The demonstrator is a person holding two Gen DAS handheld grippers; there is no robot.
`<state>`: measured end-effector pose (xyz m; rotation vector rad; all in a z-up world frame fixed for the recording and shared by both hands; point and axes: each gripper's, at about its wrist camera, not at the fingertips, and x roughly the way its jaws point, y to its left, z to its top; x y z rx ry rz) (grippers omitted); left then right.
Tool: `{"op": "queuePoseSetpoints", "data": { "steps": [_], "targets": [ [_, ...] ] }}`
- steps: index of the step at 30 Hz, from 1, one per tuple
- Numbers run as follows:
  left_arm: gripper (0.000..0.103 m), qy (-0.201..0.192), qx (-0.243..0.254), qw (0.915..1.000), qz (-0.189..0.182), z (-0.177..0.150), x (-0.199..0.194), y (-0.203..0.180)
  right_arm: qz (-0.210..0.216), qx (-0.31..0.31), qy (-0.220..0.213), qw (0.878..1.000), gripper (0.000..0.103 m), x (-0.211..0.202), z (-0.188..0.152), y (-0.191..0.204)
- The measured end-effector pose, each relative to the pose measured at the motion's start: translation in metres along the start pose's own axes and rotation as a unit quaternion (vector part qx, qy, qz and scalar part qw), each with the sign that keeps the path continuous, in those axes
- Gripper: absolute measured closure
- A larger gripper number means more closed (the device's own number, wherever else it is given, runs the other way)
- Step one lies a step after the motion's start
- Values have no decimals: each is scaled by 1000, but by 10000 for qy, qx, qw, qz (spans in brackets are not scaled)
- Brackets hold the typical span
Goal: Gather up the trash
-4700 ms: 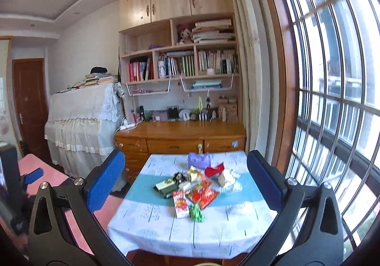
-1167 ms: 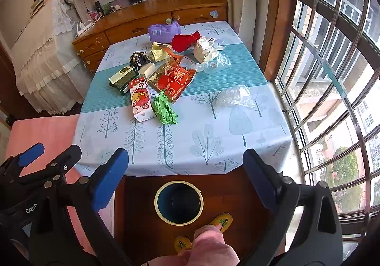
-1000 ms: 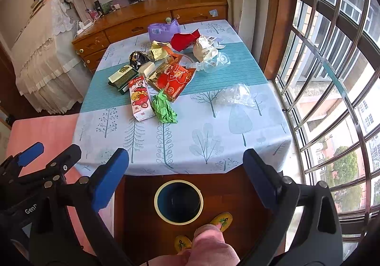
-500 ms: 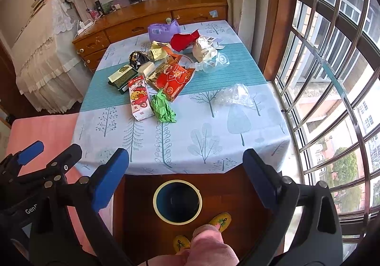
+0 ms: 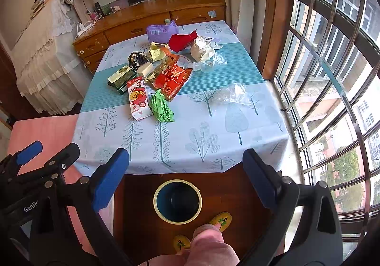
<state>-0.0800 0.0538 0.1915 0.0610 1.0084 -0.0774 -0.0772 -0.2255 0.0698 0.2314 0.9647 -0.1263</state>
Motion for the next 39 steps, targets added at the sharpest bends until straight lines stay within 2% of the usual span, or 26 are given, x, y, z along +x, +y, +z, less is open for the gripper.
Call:
{"op": "queuePoseSetpoints", "data": {
  "steps": [15,21,31,39],
  "targets": [
    [8,-320,-102,9994,89,5,-9,-1,20,29,-148,9999,8,-4,-2,-11],
    [22,-222,-37,9997,12,2,-2,-6,-55,14,-195,9998,8,-1,-2,-14],
    [22,-66,-60,10000,-37,-4,12,-6,-116,-48,-231,9997,8,3,-4,-17],
    [23,-127,49,9999,12,-11,12,-9,-152,-69,-254,9995,8,2,-8,-20]
  ]
}}
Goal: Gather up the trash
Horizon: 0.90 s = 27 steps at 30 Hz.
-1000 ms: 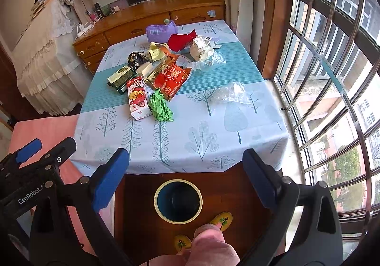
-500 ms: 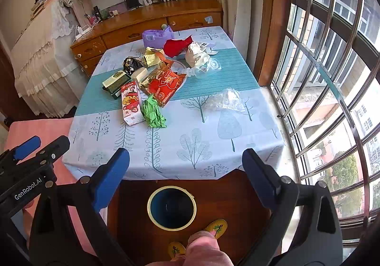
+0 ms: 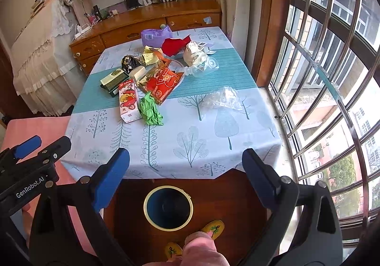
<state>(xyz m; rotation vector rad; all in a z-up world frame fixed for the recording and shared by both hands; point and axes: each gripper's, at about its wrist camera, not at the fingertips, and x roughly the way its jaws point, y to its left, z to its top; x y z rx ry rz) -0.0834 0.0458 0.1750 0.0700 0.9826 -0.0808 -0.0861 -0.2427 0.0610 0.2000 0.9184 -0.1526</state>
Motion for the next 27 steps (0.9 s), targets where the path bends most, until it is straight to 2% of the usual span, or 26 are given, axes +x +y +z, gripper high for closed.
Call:
{"op": "queuePoseSetpoints", "data": {
  "steps": [16,27],
  "targets": [
    [23,62,34,9999,-120,-15,-9,13,-62,71,-74,9999,8,-11,-11,0],
    [23,-76,116,9998,-131,-20,-30,24,-50,-14,-270,9996,8,-35,-22,26]
  ]
}}
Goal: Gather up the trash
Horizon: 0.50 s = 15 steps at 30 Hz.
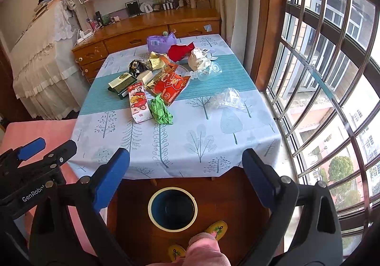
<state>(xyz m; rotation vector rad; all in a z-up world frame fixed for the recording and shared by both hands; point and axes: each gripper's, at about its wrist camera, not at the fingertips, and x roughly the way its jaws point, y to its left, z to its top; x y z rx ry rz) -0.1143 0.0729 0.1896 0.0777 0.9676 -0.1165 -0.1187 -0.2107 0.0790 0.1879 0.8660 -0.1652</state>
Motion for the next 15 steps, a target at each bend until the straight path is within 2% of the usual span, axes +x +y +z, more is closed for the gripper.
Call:
{"op": "queuePoseSetpoints", "data": {
  "steps": [15],
  "targets": [
    [23,36,6,10000,3,-6,-4,6,67,-201,-18,9998,8,-8,0,20]
  ]
}}
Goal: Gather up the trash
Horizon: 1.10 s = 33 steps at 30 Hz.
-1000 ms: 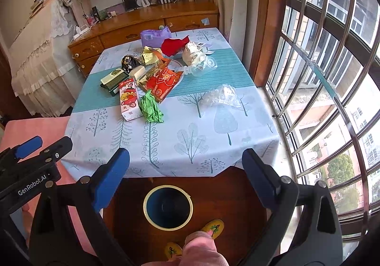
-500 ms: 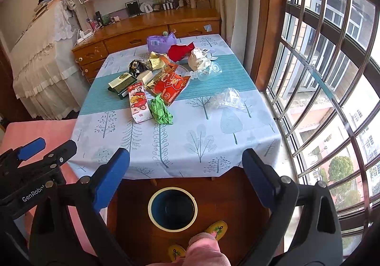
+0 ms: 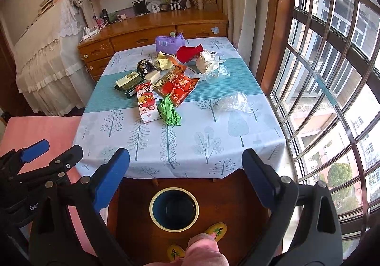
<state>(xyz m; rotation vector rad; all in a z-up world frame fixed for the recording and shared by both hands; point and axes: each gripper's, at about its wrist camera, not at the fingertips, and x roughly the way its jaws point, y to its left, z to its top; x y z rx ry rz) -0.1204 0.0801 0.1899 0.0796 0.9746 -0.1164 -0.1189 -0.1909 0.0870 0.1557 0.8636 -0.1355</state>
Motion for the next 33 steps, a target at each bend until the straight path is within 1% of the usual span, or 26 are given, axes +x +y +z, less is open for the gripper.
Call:
{"op": "queuePoseSetpoints", "data": {
  "steps": [10,22,33],
  "targets": [
    [23,26,8,10000,-3,-2,0,1,-16,-20,16,10000,8,0,0,2],
    [23,99,13,9999,36,-2,8,-3,-28,-12,58,10000,8,6,4,-5],
    [23,92,80,9999,22,0,13,-11,-37,-26,129,9999,8,17,-1,-13]
  ]
}}
